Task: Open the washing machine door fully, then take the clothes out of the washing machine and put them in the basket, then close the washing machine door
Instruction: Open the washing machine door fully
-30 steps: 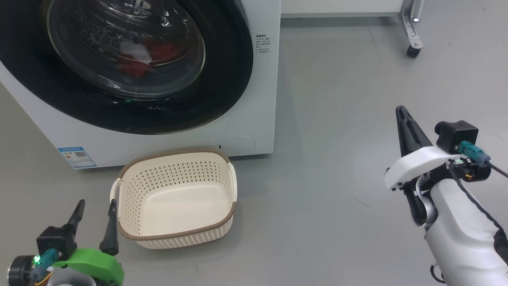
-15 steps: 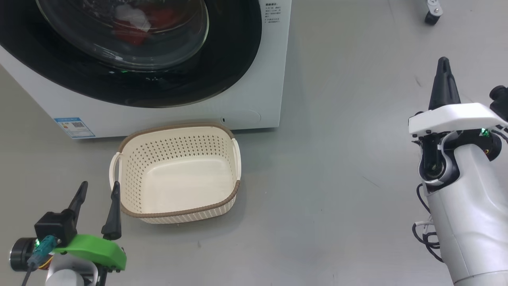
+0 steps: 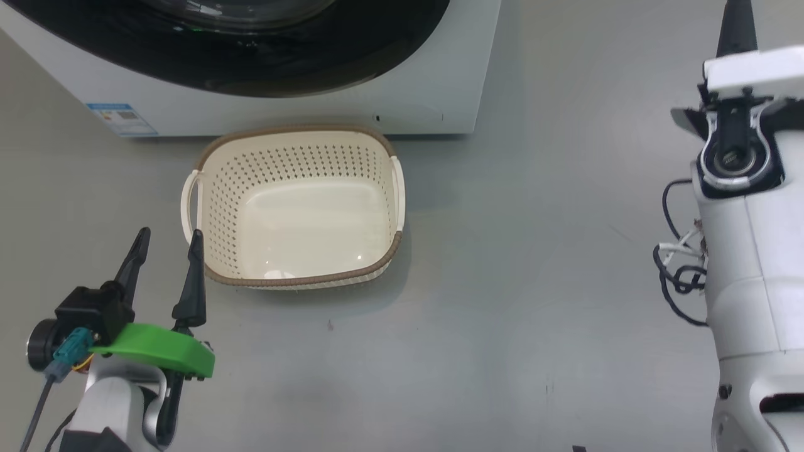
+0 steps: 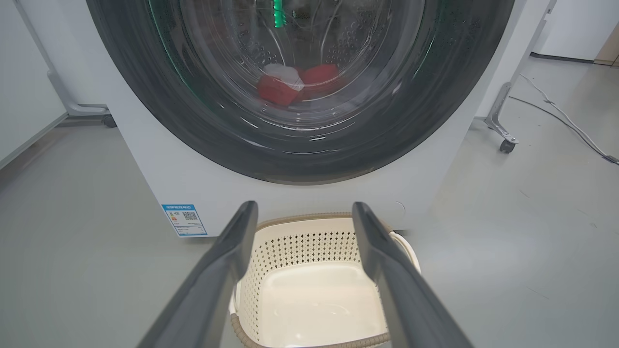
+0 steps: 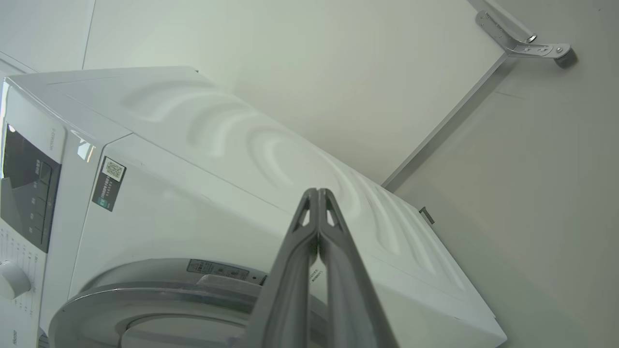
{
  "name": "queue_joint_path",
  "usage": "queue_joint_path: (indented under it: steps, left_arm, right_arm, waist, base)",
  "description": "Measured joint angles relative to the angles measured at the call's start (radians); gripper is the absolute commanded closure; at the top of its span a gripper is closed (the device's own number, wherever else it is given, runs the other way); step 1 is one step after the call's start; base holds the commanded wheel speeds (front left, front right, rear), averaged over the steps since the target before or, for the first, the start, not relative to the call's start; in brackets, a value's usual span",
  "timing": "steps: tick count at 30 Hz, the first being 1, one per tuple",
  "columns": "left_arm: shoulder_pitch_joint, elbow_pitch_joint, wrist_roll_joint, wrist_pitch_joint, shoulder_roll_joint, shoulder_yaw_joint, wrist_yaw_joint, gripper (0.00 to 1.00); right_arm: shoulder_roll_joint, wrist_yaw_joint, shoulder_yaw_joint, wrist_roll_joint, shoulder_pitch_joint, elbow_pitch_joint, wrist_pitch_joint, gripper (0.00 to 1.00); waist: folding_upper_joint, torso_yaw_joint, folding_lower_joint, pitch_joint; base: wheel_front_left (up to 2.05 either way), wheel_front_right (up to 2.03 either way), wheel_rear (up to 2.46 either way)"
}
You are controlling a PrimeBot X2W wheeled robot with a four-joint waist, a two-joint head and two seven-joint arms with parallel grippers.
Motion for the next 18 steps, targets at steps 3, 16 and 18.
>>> queue_joint_path:
  steps: [3,16,18]
  left_arm:
    - [-0.038,-0.011,-0.016,0.0,-0.013,-0.016,0.0,0.0]
    - [-0.133,-0.02,-0.05,-0.003,-0.04,-0.111,-0.005,0.0]
    - [-0.141,-0.025,-0.053,-0.003,-0.041,-0.119,-0.005,0.0]
  right_arm:
    - [-0.002,0.0,0.002,0.057,-0.102,-0.001,0.079,1.0]
    - [-0.009,-0.051,0.045,0.213,-0.33,0.031,0.37,1.0]
    - [-0.008,-0.062,0.055,0.233,-0.346,0.043,0.414,1.0]
  waist:
    - [0.0,0.024,0.0,0.051]
    - [0.0,0.114,0.0001,0.208]
    - [0.0,0.13,0.0001,0.225]
  base:
    - [0.0,0.0,0.0]
    - [0.0,0.0,0.0]
    - [0.0,0.0,0.0]
